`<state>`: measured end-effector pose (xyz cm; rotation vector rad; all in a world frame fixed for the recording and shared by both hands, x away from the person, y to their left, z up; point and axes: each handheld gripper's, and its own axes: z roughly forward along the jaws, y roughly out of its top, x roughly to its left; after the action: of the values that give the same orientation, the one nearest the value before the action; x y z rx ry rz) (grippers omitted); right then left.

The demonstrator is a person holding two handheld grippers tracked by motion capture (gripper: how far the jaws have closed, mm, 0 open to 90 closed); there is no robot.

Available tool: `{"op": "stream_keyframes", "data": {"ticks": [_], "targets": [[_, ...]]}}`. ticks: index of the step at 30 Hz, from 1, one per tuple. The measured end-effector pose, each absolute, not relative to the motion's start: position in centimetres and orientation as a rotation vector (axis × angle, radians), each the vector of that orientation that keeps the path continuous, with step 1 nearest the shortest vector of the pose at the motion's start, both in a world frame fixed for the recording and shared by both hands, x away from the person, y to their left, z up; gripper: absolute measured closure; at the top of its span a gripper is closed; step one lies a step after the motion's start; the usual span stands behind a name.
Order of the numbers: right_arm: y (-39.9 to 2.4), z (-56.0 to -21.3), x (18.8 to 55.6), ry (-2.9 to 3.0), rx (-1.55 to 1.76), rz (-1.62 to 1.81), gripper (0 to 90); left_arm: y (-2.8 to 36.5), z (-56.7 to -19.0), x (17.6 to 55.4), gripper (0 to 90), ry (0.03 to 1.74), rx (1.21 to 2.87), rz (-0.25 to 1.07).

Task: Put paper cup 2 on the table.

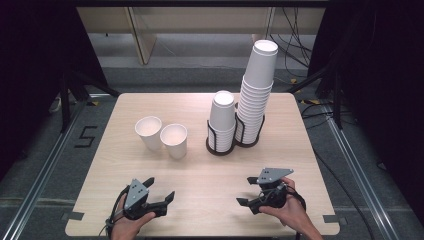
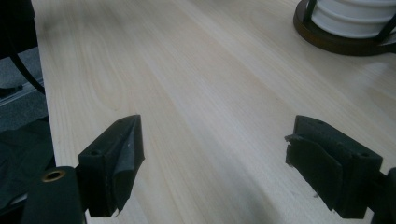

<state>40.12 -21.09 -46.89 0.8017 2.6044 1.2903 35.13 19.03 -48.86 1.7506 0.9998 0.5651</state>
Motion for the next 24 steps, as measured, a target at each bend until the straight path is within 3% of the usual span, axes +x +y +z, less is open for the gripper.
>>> {"op": "stream_keyframes", "data": {"ticks": [9,24], "targets": [[-22.4,-47.1,39.0,2.595,0.805,1.307,18.8,20.1,-48.5,33.5,14.3,1.008,1.753,0.556],[-23.5,-47.8,37.4,2.617,0.826,1.296,18.3,18.5,-49.2,31.2,14.3,0.961,1.826,0.514]]}}
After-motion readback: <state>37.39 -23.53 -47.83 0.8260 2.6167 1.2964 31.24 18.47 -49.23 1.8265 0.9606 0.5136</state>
